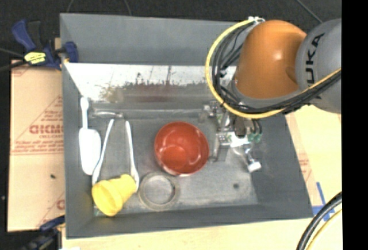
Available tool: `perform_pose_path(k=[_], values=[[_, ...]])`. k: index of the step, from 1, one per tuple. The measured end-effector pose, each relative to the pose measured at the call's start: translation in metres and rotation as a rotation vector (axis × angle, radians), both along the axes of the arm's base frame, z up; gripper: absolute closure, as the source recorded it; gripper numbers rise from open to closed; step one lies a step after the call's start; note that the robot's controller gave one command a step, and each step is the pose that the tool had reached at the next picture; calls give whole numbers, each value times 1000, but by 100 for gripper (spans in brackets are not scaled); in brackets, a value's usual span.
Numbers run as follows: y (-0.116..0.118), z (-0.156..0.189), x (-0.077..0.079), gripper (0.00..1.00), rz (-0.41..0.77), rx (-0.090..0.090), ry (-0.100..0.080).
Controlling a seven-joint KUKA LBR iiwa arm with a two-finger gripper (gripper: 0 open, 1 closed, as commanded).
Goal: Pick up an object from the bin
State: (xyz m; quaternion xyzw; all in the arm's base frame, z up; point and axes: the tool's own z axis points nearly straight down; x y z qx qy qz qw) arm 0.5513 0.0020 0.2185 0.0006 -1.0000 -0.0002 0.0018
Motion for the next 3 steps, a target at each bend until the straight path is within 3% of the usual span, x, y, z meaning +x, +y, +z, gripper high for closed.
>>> perform_pose_path(k=[1, 2, 3], values=[[0, 4, 2, 0, 0, 0, -7], [-3, -99, 43, 0, 294, -2, -17], [27, -54, 83, 0, 588, -4, -21]])
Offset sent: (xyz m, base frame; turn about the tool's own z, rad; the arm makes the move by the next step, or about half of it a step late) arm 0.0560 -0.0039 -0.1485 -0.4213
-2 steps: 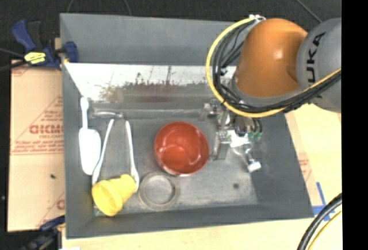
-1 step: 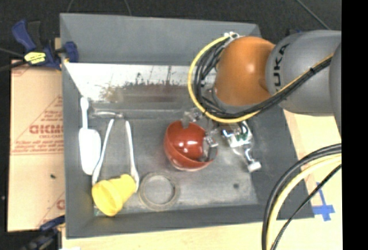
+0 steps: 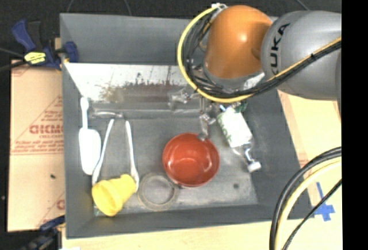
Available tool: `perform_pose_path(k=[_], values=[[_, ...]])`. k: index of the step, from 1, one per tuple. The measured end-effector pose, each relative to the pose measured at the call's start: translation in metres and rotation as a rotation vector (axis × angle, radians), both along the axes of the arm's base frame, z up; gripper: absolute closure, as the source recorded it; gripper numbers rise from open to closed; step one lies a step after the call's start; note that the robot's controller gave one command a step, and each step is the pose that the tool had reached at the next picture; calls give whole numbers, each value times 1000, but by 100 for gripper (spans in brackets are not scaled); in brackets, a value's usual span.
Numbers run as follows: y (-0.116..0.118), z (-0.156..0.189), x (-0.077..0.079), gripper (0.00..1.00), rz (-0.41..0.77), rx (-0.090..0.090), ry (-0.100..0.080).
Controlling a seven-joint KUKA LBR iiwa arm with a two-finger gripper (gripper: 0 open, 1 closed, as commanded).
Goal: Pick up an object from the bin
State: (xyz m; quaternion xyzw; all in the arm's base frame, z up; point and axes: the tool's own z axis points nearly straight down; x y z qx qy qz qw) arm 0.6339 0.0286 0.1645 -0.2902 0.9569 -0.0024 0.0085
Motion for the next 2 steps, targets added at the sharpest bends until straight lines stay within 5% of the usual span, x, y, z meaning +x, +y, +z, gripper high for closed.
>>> perform_pose_path(k=[1, 2], values=[[-40, -58, -61, 0, 268, -5, 1], [3, -92, -31, 0, 122, 1, -8]])
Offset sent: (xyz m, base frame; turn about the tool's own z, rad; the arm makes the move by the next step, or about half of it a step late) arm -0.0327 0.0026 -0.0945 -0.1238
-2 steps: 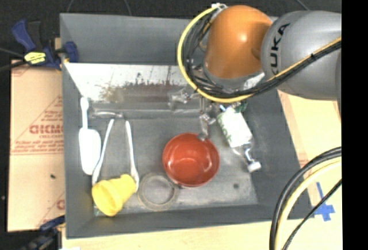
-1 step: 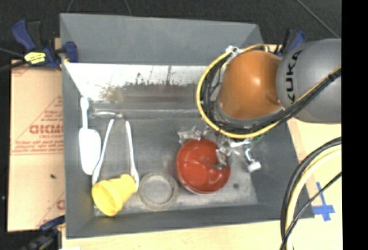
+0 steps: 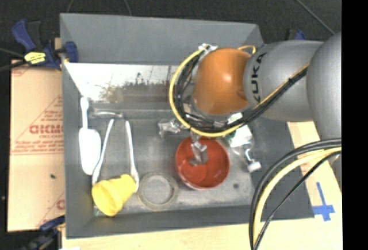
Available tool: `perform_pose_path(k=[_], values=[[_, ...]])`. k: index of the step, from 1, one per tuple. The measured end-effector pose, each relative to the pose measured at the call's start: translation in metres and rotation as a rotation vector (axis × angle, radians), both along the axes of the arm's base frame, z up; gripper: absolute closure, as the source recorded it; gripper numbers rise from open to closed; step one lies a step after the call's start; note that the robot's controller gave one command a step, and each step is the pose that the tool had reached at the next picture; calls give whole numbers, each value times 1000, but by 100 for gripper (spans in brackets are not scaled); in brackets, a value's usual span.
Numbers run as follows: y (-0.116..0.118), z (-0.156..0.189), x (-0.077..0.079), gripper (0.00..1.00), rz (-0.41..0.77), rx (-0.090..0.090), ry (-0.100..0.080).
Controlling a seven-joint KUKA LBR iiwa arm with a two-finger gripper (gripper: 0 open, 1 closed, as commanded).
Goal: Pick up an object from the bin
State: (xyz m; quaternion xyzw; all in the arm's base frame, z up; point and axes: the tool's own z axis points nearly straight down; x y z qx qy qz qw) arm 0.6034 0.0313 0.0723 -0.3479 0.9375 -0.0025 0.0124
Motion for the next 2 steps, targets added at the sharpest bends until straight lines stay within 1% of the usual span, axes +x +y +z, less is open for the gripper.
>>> perform_pose_path(k=[1, 2], values=[[-5, 3, 10, 100, 376, -12, -4], [-6, 4, 10, 100, 374, -12, -4]])
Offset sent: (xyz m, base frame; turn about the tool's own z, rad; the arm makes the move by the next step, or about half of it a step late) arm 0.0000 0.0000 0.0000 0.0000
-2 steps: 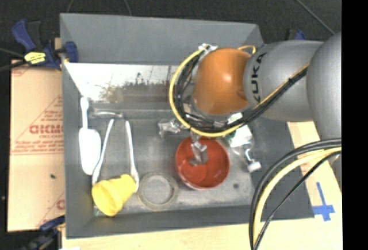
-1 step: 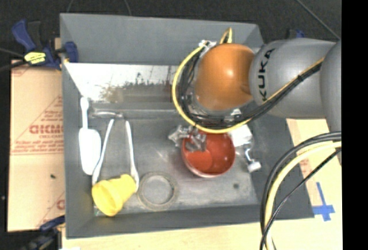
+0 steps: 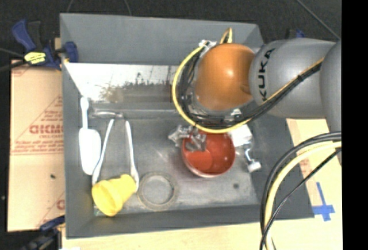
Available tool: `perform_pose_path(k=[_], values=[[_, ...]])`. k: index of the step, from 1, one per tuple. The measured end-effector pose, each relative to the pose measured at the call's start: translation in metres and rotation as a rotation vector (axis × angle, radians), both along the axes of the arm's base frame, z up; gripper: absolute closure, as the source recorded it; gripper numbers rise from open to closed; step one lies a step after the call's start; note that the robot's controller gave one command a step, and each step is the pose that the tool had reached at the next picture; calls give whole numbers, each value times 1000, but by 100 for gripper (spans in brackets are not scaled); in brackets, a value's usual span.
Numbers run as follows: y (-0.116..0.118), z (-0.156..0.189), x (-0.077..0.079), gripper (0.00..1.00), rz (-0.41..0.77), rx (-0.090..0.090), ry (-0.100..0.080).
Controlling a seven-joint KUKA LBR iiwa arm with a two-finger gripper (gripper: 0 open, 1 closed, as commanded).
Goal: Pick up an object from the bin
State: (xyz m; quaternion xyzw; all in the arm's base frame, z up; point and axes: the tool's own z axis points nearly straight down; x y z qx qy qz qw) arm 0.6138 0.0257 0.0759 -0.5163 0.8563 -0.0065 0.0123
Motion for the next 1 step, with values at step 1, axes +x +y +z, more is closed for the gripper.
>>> perform_pose_path(k=[1], values=[[-1, 10, 0, 100, -3, 1, -3]])
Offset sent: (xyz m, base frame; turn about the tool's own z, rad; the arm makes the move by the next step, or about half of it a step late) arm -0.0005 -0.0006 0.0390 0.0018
